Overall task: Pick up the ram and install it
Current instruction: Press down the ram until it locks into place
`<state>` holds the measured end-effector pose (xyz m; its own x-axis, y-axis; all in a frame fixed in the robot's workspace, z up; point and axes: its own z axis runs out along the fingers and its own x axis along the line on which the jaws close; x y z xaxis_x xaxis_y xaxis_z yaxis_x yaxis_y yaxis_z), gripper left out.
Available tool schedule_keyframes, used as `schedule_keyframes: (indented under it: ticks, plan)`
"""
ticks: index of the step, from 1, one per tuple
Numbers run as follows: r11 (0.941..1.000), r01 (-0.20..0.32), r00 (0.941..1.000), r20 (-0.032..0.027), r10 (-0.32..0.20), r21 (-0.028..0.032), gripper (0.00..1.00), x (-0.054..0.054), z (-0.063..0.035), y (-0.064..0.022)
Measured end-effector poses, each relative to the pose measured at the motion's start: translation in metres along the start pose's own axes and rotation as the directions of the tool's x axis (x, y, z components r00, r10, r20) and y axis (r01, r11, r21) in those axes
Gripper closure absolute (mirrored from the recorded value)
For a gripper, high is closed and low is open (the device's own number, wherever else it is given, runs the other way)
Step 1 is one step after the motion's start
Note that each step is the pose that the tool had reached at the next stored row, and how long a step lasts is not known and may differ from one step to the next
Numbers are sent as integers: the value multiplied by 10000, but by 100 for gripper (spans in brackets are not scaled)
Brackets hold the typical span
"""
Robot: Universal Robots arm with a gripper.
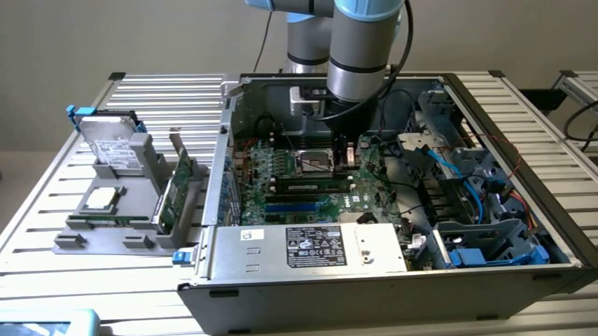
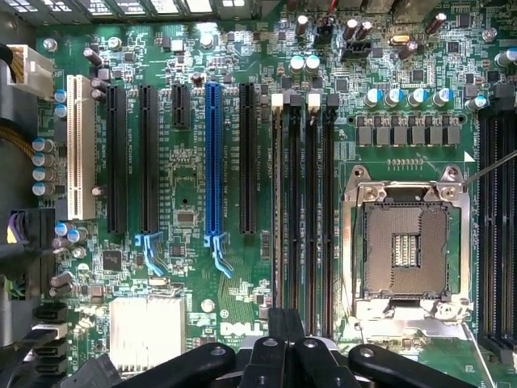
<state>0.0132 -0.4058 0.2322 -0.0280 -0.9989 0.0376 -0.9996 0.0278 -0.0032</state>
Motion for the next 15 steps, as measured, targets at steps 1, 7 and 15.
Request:
schedule_keyframes:
  ticks: [1,7,15]
  plan:
    - [10000,-26,10000,0,26,-1,89,0,5,0]
    - [10000,-86,10000,3,86,0,89,-1,26,-1]
    - [10000,-94,10000,13,94,7,89,-2,53,-1]
